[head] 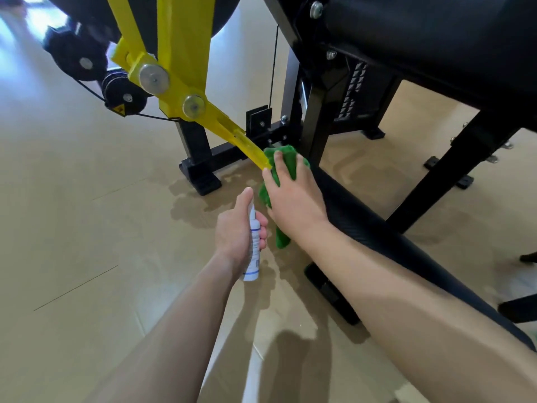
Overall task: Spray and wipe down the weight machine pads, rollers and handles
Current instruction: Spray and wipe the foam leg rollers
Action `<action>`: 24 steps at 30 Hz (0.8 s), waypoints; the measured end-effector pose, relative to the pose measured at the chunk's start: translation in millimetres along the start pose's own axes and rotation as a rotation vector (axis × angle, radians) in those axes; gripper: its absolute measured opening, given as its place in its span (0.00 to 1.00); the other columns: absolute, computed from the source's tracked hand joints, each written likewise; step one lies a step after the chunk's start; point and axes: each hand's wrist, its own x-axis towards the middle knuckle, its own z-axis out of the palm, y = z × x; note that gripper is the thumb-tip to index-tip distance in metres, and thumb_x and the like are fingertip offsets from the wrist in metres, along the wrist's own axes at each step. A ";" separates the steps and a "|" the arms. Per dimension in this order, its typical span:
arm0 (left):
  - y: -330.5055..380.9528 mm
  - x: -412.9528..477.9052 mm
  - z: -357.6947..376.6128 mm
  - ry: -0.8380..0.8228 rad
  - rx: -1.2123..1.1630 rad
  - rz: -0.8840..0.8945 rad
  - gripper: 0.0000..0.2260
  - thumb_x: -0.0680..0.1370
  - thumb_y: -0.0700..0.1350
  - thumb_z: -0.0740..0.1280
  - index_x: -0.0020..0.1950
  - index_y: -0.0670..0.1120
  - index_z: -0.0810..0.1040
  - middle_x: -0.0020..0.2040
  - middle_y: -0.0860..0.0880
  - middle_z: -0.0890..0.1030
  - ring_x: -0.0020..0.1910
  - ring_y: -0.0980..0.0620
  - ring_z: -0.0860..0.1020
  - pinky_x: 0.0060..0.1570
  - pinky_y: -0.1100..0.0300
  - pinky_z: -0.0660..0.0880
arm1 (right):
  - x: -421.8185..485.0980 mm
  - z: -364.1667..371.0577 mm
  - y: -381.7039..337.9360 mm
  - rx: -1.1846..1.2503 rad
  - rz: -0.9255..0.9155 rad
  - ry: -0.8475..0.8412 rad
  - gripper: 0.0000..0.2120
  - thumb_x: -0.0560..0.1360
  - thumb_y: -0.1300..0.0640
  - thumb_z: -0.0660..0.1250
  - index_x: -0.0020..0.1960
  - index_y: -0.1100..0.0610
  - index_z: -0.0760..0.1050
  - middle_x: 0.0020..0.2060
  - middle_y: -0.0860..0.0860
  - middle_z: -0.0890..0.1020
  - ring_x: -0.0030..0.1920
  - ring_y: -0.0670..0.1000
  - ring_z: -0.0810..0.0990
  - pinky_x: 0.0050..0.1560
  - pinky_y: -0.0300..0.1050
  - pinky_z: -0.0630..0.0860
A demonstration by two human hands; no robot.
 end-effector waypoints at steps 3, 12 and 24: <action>-2.7 -6.8 0.2 -0.006 0.030 -0.002 0.27 0.82 0.61 0.64 0.33 0.41 0.75 0.27 0.44 0.73 0.24 0.49 0.69 0.24 0.60 0.70 | 40.6 -7.8 -16.1 0.078 0.085 0.003 0.28 0.82 0.52 0.62 0.79 0.56 0.60 0.80 0.60 0.57 0.76 0.70 0.58 0.76 0.62 0.59; -23.0 -60.6 49.1 -0.181 0.192 0.088 0.15 0.81 0.52 0.71 0.45 0.42 0.75 0.31 0.40 0.75 0.25 0.47 0.71 0.28 0.58 0.71 | -165.2 -36.2 77.7 0.258 0.233 -0.134 0.35 0.77 0.48 0.67 0.80 0.56 0.60 0.79 0.55 0.59 0.73 0.61 0.67 0.69 0.52 0.70; -47.8 -70.1 85.7 -0.256 0.223 0.143 0.16 0.82 0.42 0.70 0.67 0.57 0.78 0.38 0.41 0.73 0.28 0.52 0.74 0.29 0.58 0.74 | -253.4 -40.1 75.1 0.277 0.019 0.193 0.22 0.74 0.60 0.59 0.64 0.60 0.81 0.68 0.55 0.78 0.66 0.60 0.77 0.53 0.50 0.81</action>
